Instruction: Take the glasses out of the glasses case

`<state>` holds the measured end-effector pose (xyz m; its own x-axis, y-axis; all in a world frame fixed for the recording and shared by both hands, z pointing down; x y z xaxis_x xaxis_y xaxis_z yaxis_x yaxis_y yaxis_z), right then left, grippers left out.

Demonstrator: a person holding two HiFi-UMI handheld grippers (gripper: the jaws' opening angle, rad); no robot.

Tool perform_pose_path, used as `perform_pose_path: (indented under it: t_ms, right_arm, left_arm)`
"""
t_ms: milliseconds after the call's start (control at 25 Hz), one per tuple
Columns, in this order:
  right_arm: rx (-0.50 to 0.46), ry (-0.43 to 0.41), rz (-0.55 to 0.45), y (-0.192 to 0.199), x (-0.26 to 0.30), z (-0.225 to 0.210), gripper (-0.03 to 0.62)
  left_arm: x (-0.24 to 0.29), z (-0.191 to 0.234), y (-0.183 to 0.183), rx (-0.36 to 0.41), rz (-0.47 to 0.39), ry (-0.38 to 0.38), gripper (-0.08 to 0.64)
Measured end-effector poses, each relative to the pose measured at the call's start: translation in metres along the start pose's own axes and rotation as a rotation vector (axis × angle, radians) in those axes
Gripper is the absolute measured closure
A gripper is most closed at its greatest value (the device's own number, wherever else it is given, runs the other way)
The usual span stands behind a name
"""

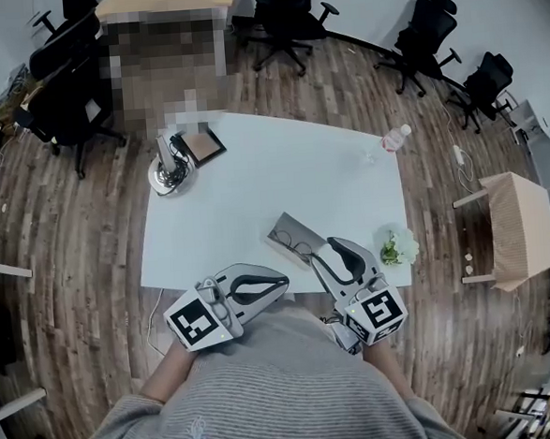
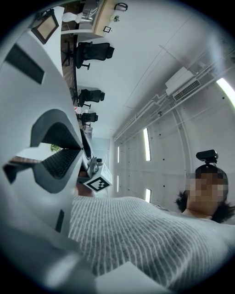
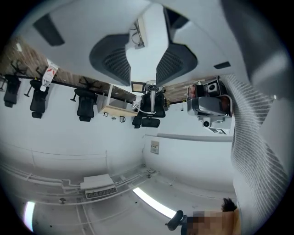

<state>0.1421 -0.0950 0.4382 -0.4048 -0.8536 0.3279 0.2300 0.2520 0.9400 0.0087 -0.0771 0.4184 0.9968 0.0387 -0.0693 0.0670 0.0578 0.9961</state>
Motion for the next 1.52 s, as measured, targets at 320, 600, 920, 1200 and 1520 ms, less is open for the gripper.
perform_pose_path:
  t_ms: [320,600,920,1200,1520]
  right_arm:
    - [-0.027,-0.035,0.077,0.019,0.021,0.001,0.43]
    - [-0.083,-0.084,0.218,0.057,0.044,0.003,0.43]
    - [-0.117,-0.12,0.349,0.098,0.063,0.001,0.43]
    - [-0.153,-0.137,0.442,0.125,0.076,-0.003,0.43]
    - [-0.205,-0.167,0.546,0.156,0.091,-0.002,0.434]
  left_arm:
    - [-0.005,0.002,-0.001,-0.009,-0.009,-0.001,0.548]
    - [-0.009,0.0,0.001,-0.005,-0.014,0.001,0.548]
    - [-0.017,0.002,0.001,0.0,-0.023,-0.029,0.549]
    - [-0.019,0.003,0.0,-0.002,-0.022,-0.039,0.548]
    - [-0.024,0.007,0.003,-0.008,-0.026,-0.045,0.548]
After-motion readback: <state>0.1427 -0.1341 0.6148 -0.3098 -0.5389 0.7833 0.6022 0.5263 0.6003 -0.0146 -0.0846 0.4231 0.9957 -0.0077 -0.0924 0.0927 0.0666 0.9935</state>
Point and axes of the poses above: the fingertips, and each gripper's own axes: x forward along the fingers, z to its left, y out of its underside, the point moved 4 cm from there along -x, backward along the fingers, and after that the axes turned 5 degrees about y, right-handed, at the moved point
